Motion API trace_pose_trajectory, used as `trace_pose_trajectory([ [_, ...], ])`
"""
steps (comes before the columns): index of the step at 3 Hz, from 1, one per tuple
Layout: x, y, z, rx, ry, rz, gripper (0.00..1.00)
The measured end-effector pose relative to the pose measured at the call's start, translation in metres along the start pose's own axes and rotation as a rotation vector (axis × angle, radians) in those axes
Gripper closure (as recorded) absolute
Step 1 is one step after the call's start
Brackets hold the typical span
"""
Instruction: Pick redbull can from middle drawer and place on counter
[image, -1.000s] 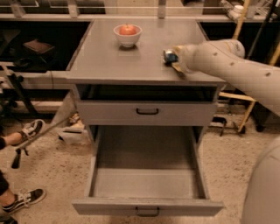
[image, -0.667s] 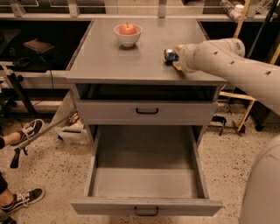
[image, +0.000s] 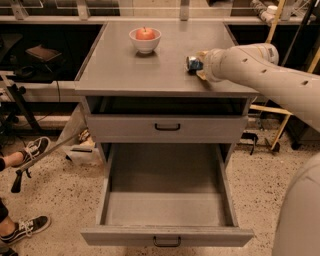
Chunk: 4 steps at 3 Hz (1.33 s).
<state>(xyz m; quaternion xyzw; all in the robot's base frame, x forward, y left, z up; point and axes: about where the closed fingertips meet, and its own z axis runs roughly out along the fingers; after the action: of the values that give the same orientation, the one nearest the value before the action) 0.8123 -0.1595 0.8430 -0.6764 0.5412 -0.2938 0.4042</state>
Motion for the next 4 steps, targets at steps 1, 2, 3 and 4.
trace_pose_trajectory([
  [1,0.0,0.0,0.0,0.0,0.0,0.0,0.12],
  [2,0.0,0.0,0.0,0.0,0.0,0.0,0.0],
  [3,0.0,-0.006,-0.004,0.0,0.0,0.0,0.0],
  [4,-0.001,-0.014,-0.008,0.0,0.0,0.0,0.0],
])
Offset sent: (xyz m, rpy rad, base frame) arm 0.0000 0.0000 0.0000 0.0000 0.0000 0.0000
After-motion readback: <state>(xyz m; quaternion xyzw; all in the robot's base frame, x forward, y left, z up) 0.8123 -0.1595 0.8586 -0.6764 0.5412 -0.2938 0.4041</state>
